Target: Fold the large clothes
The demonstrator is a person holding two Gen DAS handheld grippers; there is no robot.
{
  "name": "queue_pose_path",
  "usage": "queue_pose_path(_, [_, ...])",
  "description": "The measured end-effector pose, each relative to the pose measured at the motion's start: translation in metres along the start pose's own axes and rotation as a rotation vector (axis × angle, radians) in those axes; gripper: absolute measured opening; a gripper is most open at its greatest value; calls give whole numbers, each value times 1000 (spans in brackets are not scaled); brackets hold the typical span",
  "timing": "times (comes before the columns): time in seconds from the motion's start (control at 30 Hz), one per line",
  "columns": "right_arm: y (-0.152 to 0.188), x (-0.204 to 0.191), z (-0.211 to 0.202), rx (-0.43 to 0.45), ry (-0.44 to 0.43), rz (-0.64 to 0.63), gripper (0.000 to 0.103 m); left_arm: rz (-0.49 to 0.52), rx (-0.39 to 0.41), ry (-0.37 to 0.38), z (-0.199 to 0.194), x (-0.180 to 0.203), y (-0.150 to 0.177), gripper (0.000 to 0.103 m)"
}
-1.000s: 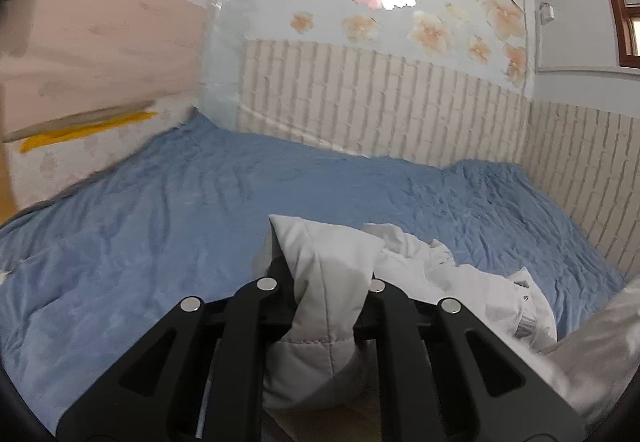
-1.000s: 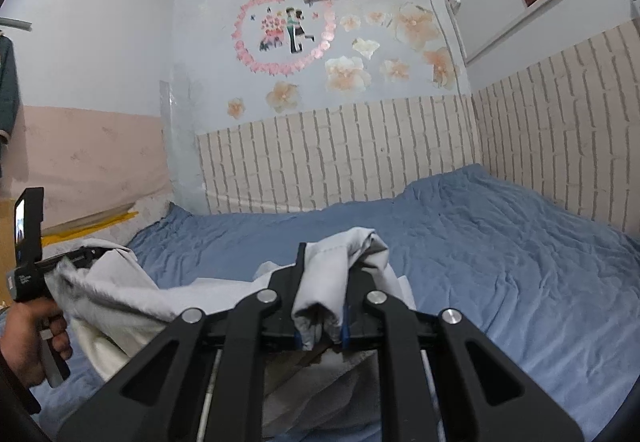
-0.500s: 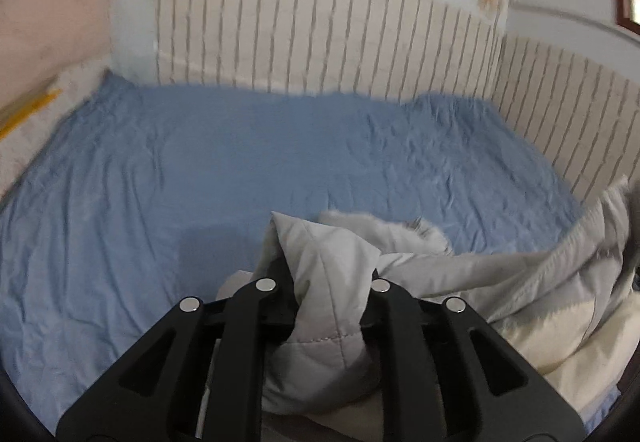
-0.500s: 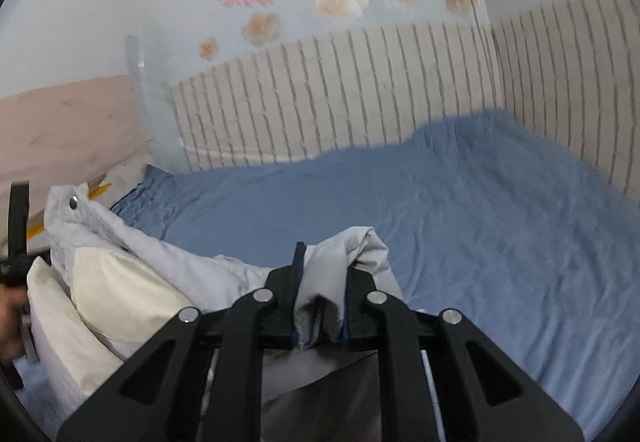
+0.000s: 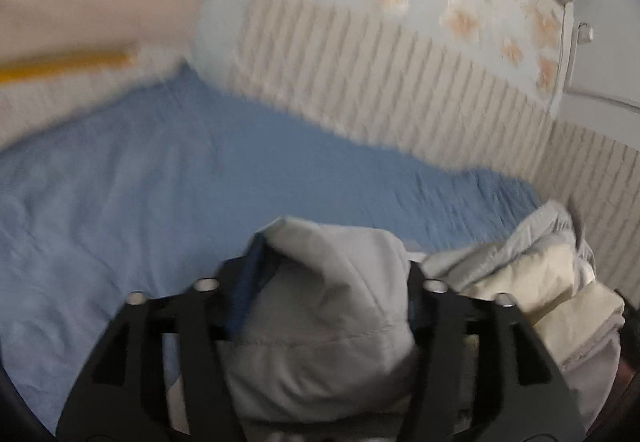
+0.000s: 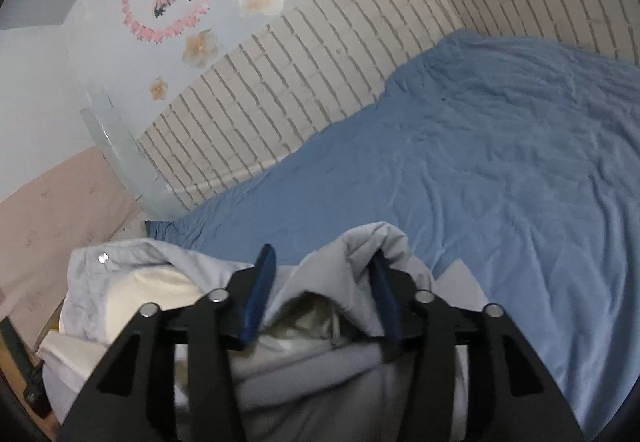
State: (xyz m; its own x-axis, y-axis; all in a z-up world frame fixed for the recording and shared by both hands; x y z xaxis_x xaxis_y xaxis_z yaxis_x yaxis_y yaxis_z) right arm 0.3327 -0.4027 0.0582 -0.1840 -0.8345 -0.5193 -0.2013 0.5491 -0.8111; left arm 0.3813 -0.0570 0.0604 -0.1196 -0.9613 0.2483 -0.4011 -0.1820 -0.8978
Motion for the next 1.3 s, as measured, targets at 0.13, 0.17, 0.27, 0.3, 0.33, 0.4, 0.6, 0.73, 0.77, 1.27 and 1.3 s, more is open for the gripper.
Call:
queue_pose_path(0.13, [-17, -23, -32, 134, -30, -21, 98, -19, 74, -20, -29, 4, -18, 74])
queue_pose_path(0.17, [-17, -30, -40, 152, -39, -36, 102, -10, 89, -46, -34, 9, -18, 75])
queue_pose_path(0.27, [-18, -46, -57, 191, -14, -69, 102, 35, 97, -165, -42, 19, -17, 89])
queue_pose_path(0.3, [-17, -45, -63, 210, -14, -39, 102, 35, 111, -204, -43, 18, -16, 100])
queue_pose_path(0.33, [-17, -43, -70, 227, -14, -13, 102, 23, 128, -216, -46, 16, -16, 100])
queue_pose_path(0.4, [-16, -40, -82, 283, -3, 43, 102, -15, 124, -197, -45, 11, -19, 100])
queue_pose_path(0.6, [-22, -58, -97, 367, 28, -39, 102, -3, 156, -200, -51, 9, -28, 100])
queue_pose_path(0.73, [-27, -63, -101, 371, -11, -39, 102, -83, 99, -140, -43, -1, -34, 100])
queue_pose_path(0.77, [-26, -65, -103, 370, -18, -43, 102, -167, 57, -79, -37, -13, -34, 100])
queue_pose_path(1.27, [-16, -102, -89, 324, -39, -183, 102, -162, 148, -97, -80, -36, -64, 100])
queue_pose_path(1.3, [-16, -102, -88, 320, -34, -186, 102, -149, 170, -111, -91, -43, -73, 100])
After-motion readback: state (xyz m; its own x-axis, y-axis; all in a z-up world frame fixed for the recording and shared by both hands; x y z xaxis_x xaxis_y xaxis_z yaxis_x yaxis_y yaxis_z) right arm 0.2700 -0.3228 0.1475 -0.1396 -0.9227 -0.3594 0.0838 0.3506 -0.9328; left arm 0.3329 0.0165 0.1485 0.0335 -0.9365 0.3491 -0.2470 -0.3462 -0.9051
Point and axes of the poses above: each gripper's, at about its wrist camera, not at the fingertips, and z roughly the way its jaws point, x to its right, y to its underside, the point moved 2 cm from there along z, roughly the way its jaws point
